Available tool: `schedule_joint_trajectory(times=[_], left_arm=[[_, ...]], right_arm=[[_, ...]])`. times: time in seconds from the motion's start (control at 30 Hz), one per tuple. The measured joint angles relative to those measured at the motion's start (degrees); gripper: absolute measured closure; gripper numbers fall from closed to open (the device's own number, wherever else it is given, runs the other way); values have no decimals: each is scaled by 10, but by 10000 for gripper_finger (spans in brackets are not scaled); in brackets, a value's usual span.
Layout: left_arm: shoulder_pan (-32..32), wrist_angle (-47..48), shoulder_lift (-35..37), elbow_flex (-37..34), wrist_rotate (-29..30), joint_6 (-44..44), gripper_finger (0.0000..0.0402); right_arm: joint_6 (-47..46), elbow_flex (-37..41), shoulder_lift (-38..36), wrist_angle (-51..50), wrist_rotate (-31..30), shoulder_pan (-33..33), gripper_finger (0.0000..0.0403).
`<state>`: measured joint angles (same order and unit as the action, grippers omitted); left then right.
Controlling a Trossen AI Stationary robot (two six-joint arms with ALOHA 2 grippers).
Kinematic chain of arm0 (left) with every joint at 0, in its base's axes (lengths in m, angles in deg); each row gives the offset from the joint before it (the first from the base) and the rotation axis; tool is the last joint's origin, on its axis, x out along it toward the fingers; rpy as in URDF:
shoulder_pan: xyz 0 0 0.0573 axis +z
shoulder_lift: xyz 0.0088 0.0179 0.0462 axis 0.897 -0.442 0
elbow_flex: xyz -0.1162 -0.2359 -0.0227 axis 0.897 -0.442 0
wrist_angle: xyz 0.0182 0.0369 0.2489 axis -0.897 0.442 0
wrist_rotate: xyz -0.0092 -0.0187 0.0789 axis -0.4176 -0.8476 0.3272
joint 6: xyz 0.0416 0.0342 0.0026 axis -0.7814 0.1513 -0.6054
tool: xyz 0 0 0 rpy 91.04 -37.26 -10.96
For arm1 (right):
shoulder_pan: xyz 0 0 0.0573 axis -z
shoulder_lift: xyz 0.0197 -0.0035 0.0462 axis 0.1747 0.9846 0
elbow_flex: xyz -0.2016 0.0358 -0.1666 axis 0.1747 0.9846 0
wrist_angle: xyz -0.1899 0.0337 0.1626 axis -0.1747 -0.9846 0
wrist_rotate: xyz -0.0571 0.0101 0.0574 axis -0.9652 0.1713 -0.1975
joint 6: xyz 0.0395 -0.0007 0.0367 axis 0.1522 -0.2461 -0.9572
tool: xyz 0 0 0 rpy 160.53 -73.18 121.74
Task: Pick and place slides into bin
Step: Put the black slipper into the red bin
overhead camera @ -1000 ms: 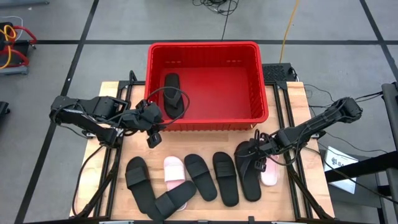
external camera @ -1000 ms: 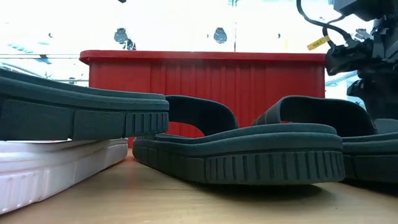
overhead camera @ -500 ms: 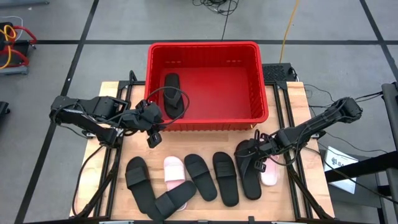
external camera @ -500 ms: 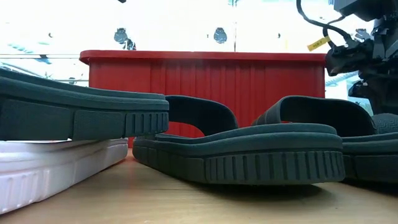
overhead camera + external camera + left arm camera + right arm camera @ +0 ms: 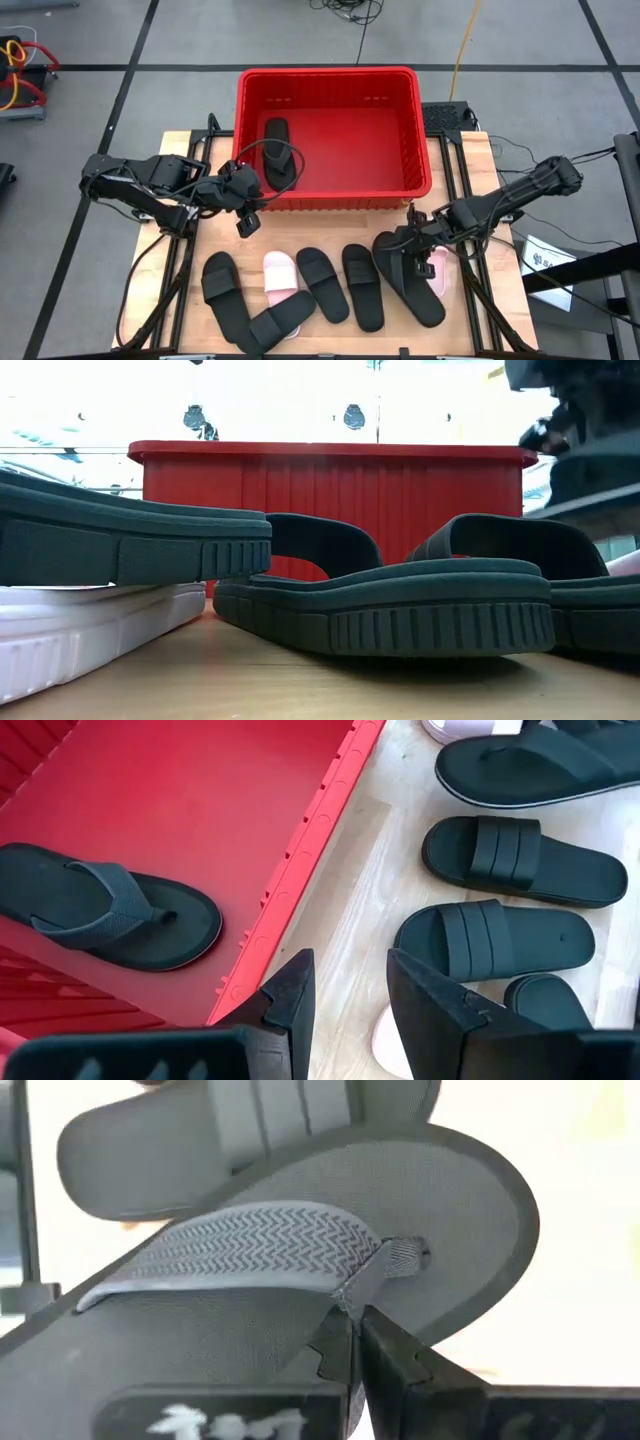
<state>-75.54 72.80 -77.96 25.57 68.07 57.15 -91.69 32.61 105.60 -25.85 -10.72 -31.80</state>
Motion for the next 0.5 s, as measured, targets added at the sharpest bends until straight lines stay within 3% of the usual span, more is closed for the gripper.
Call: schedule_joint_trajectory(times=[0.27, 0.5], left_arm=[[0, 0, 0, 0, 1, -48, 282], [0, -19, 0, 0, 33, -187, 282]], right_arm=[[100, -106, 0, -30, -2, 0, 402], [208, -165, 0, -31, -23, 1, 402]])
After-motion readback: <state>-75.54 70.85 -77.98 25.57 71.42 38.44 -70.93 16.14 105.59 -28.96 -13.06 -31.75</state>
